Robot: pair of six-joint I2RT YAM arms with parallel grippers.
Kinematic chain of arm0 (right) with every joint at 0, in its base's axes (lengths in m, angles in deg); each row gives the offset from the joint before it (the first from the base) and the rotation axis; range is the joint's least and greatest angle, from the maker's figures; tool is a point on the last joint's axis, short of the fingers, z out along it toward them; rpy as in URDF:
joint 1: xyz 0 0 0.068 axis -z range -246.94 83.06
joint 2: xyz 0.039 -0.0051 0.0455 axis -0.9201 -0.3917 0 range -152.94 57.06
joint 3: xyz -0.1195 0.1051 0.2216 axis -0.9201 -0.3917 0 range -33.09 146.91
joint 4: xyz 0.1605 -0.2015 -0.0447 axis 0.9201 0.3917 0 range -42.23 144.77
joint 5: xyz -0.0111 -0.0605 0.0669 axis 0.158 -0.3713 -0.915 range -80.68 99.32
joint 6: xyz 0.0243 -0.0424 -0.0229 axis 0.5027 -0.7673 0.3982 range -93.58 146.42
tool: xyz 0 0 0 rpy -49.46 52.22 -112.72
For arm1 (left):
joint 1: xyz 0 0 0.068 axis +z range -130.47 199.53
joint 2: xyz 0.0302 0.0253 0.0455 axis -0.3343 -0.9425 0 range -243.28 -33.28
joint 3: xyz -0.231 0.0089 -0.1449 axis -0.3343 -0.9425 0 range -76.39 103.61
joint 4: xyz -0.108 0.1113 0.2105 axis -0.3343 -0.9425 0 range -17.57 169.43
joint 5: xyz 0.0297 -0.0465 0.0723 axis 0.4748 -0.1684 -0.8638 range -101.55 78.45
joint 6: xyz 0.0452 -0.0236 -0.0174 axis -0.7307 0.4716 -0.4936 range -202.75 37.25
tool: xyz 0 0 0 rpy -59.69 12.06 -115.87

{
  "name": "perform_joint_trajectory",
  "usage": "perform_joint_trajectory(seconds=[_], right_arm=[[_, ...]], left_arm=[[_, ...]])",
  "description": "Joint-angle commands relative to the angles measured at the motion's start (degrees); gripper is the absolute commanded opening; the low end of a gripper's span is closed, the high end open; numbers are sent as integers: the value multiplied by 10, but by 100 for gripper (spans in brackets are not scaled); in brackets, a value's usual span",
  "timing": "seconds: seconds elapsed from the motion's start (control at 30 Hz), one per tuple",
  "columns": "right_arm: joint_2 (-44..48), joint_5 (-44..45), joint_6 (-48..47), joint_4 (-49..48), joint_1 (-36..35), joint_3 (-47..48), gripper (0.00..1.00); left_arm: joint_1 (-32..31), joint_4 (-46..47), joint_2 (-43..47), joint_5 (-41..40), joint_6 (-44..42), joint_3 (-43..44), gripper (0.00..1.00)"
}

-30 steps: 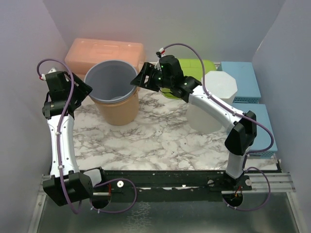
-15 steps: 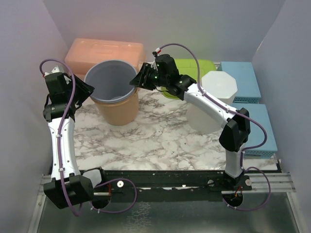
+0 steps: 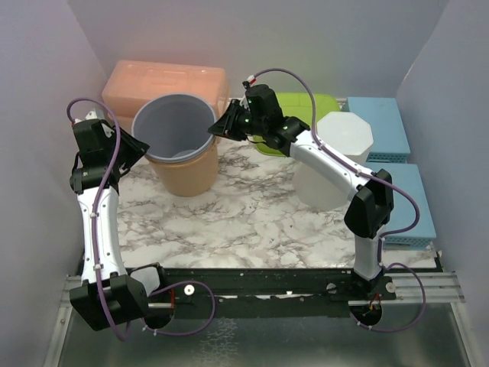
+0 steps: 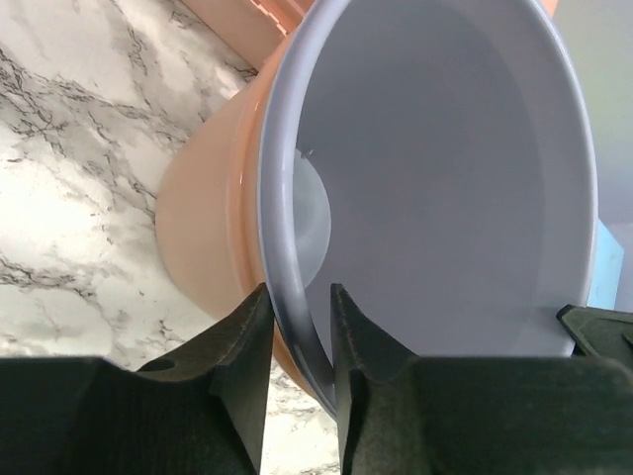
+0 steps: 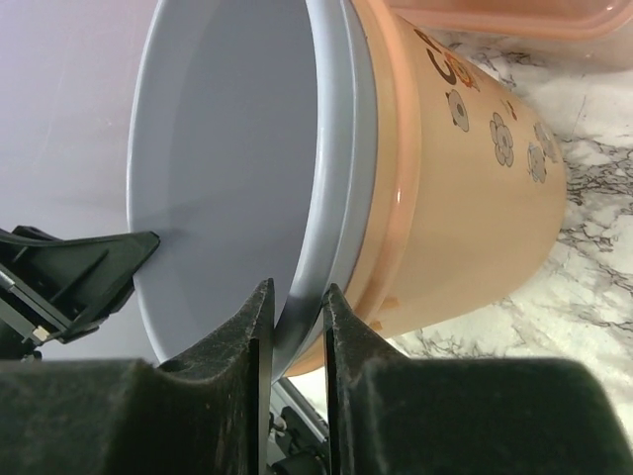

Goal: Turn the large container upside down

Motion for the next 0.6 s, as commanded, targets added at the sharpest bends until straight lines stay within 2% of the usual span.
perform_joint_trajectory(seconds=[0.0, 0.1, 0.57], right_arm=[[4, -26, -13, -20, -5, 10, 15], [10, -33, -18, -17, -5, 12, 8], [18, -116, -22, -38, -5, 32, 7]], left_arm=[[1, 27, 22, 38, -3, 9, 22], [-1, 32, 26, 55, -2, 15, 11], [-1, 31, 20, 56, 4, 68, 8]])
